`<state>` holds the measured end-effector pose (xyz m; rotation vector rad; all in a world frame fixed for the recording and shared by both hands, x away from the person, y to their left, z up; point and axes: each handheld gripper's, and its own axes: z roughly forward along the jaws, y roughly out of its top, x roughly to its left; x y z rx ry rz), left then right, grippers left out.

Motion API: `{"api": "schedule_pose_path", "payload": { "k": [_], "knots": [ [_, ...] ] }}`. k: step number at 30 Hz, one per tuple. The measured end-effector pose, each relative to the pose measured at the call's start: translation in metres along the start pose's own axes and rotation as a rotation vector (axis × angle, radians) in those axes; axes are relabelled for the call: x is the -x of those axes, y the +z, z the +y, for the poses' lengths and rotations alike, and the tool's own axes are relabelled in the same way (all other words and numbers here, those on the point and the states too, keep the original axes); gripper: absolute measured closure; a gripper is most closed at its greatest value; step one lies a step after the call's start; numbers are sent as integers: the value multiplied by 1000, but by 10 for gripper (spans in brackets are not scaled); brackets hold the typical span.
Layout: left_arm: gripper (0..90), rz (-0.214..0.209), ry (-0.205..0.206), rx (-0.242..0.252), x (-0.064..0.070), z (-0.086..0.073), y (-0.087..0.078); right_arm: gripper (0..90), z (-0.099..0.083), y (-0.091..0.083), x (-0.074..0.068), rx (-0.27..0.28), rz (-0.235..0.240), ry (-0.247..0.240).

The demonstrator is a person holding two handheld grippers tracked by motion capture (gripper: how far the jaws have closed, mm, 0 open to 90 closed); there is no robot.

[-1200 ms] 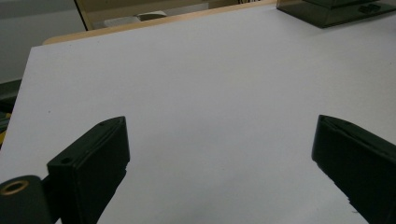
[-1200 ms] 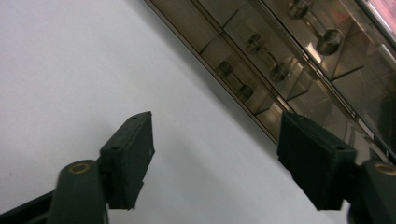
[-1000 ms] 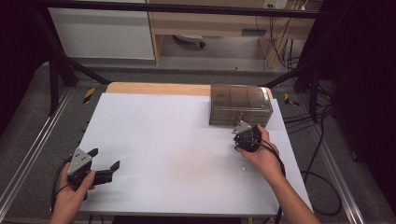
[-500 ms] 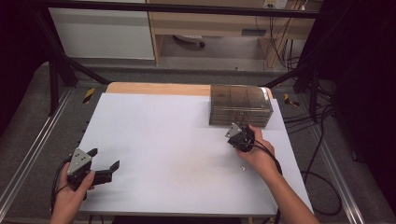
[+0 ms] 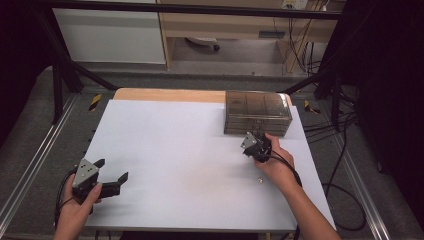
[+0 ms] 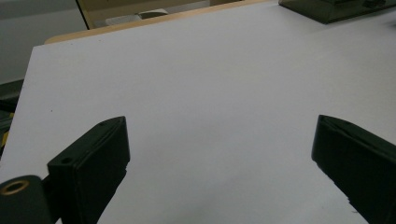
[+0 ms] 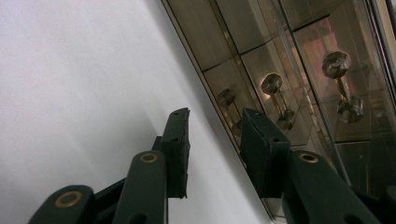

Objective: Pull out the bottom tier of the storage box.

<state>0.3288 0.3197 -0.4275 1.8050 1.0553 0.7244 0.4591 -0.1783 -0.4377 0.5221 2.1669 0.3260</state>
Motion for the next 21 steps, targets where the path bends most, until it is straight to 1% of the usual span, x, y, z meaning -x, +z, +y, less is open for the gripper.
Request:
{"api": "schedule_pose_path", "payload": {
  "k": [2, 3, 4, 5, 6, 7, 9, 14, 16, 17, 19, 21],
  "knots": [
    [44, 0, 0, 0, 0, 0, 0, 639, 0, 1, 0, -2, -2, -6],
    [44, 0, 1, -1, 0, 0, 0, 647, 0, 2, -1, -5, -13, -27],
    [44, 0, 0, 0, 0, 0, 0, 647, 0, 2, -1, -5, -13, -27],
    [44, -1, 1, -1, 0, 0, 0, 653, 1, 4, -2, -4, -30, -42],
    [44, -1, 1, -1, 0, 0, 0, 653, 1, 4, -2, -4, -30, -42],
    [44, -1, 1, 0, 0, 0, 0, 659, 1, 6, -4, -4, -51, -70],
    [44, -1, 1, -1, 0, 0, 0, 662, 2, 6, -5, -6, -58, -78],
    [44, -1, 1, -7, 0, -1, 1, 670, 2, 13, -12, -19, -98, -133],
    [44, 1, -1, -8, 0, -1, 1, 672, 1, 15, -13, -22, -106, -148],
    [44, 1, -1, -9, 0, -1, 1, 678, 1, 17, -15, -24, -125, -165],
    [44, 3, -1, -10, 0, -1, 2, 678, 1, 18, -15, -24, -131, -168],
    [45, 2, -2, -13, 0, -1, 2, 681, 1, 19, -16, -24, -145, -187]
  ]
}}
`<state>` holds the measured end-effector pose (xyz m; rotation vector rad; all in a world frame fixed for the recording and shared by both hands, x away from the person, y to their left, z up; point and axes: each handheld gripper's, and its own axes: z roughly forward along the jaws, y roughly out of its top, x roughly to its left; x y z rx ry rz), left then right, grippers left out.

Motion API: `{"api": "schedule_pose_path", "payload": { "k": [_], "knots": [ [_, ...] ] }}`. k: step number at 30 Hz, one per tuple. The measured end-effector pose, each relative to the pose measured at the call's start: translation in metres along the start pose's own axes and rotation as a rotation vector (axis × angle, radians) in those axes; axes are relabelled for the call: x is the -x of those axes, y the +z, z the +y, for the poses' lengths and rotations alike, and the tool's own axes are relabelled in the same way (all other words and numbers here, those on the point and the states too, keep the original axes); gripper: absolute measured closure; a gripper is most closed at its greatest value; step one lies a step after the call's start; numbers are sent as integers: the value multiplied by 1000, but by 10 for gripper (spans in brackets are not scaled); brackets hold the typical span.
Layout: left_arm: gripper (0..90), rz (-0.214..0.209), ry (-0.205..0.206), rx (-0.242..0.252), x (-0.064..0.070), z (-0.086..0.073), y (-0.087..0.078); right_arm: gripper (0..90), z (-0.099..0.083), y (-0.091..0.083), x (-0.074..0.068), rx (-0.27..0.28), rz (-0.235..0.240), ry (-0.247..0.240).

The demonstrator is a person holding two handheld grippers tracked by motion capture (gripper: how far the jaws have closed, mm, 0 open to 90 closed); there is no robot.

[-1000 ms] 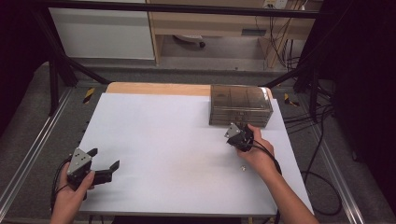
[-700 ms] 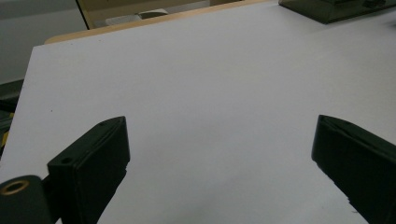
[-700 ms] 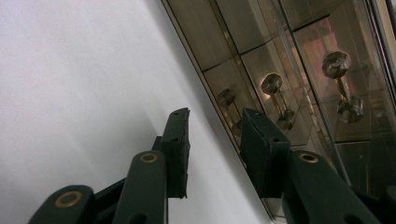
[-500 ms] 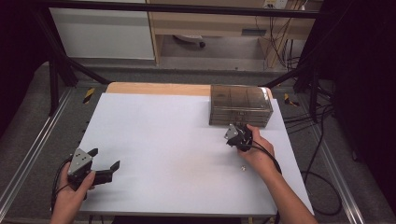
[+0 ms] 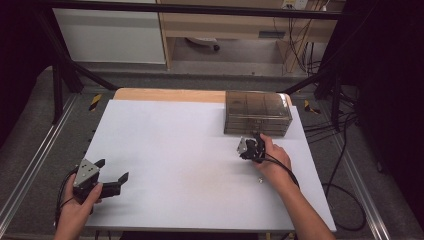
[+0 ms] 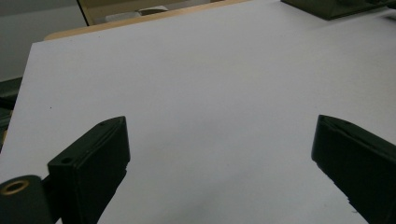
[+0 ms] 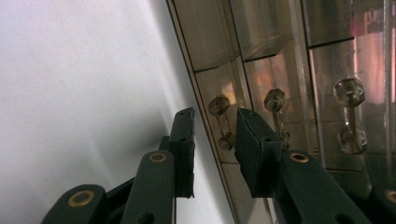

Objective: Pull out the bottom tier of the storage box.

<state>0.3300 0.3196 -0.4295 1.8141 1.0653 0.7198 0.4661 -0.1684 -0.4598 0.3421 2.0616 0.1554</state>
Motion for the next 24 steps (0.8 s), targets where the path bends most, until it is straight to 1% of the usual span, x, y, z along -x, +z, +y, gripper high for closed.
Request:
{"api": "schedule_pose_path", "payload": {
  "k": [1, 2, 4, 6, 11, 12, 15, 20, 24],
  "knots": [
    [45, 0, 1, -1, 0, 0, 0, 682, 0, 1, -1, -1, -7, -7],
    [45, 0, 0, 0, 0, 0, 0, 687, 1, 1, -2, -2, -17, -29],
    [45, -1, 1, -2, 0, 0, 0, 688, 1, 2, -4, -7, -19, -29],
    [45, -1, 2, -2, 0, 0, 0, 695, 2, 3, -6, -10, -36, -57],
    [45, -3, 1, -3, 1, 0, 0, 703, 2, 3, -8, -18, -52, -76],
    [45, -2, 2, -3, 1, 0, 0, 703, 2, 3, -9, -14, -54, -91],
    [45, -3, 4, -4, 1, 0, 1, 704, 2, 3, -11, -14, -63, -110],
    [45, -3, 6, -5, 1, 0, 1, 704, 3, 6, -12, -16, -71, -115],
    [45, -4, 8, -9, 1, 0, 1, 705, 2, 10, -10, -17, -88, -115]
  ]
}}
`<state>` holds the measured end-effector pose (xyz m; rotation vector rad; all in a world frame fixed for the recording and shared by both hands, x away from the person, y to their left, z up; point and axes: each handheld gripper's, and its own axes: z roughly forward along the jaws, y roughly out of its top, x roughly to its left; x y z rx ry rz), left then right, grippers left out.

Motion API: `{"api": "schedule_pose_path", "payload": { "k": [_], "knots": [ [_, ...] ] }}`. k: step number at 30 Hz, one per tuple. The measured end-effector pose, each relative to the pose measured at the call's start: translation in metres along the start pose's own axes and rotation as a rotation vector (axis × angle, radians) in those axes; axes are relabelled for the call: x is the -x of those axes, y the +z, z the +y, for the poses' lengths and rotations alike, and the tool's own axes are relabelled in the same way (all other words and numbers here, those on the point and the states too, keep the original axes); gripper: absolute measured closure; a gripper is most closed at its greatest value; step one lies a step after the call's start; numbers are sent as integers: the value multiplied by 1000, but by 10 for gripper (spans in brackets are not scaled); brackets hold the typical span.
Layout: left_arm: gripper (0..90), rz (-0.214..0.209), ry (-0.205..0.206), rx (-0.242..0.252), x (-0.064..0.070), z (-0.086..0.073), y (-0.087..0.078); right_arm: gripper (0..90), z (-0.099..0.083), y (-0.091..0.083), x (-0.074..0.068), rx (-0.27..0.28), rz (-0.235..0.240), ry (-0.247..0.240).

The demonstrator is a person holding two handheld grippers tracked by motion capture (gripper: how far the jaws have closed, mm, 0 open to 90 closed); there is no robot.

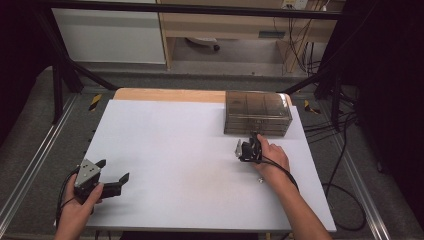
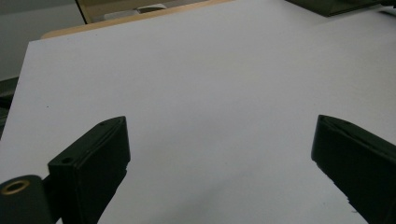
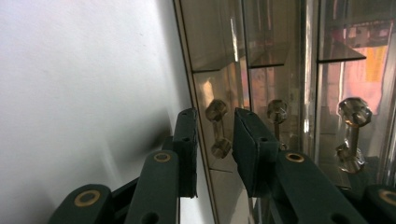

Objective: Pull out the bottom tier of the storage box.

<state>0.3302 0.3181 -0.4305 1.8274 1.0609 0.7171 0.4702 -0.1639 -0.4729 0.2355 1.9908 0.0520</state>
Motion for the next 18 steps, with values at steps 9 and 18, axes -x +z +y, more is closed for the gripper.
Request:
{"api": "schedule_pose_path", "payload": {
  "k": [9, 18],
  "knots": [
    [45, -3, 6, -3, 1, 0, 0, 709, 0, 8, -4, -4, -26, -26],
    [45, -4, 8, -4, 2, 0, 0, 715, 0, 14, -8, -16, -42, -30]
  ]
}}
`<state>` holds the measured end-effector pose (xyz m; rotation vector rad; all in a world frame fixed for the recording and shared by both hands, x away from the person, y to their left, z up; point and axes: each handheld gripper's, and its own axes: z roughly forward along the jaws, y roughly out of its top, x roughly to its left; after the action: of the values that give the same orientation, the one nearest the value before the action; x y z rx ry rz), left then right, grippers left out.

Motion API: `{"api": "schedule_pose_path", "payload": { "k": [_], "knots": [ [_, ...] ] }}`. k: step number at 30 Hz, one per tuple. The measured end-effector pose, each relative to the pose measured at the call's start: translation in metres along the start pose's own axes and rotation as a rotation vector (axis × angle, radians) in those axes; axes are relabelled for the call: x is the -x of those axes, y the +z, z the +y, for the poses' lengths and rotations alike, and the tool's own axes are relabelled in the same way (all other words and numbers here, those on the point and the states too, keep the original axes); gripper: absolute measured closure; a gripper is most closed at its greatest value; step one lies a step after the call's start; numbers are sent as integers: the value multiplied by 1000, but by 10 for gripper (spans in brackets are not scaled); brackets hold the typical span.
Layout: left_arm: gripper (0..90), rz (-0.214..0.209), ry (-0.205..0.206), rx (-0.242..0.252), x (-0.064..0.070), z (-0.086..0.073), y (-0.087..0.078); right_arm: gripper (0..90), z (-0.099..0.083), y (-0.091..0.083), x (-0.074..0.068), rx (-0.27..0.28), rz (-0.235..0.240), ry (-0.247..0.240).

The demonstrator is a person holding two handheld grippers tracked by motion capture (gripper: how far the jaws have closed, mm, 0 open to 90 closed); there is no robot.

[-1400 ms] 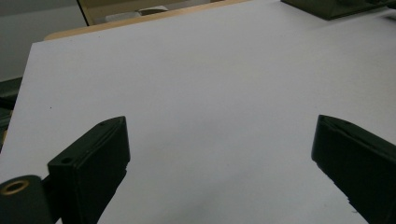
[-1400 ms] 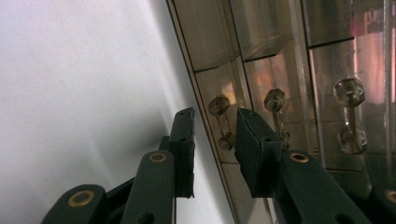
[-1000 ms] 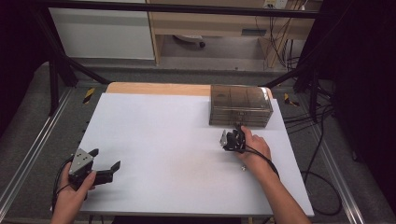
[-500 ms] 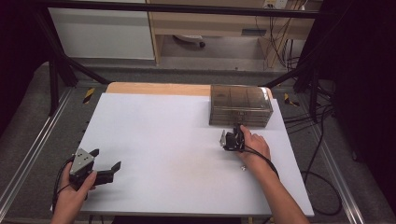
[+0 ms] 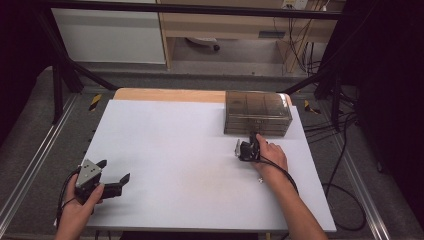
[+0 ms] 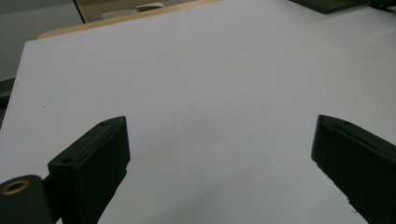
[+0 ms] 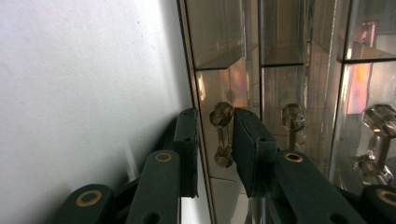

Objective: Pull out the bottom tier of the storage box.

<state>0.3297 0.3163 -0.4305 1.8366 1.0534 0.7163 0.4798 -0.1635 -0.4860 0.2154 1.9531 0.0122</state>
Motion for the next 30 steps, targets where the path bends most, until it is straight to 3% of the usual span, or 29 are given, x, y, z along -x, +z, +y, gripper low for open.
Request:
{"api": "schedule_pose_path", "payload": {
  "k": [7, 30],
  "knots": [
    [45, 0, 2, -3, 0, 0, 0, 740, 2, 2, -2, 4, -29, -30],
    [45, -3, 4, -6, 1, 0, 0, 799, 4, -2, -2, -13, -58, -35]
  ]
}}
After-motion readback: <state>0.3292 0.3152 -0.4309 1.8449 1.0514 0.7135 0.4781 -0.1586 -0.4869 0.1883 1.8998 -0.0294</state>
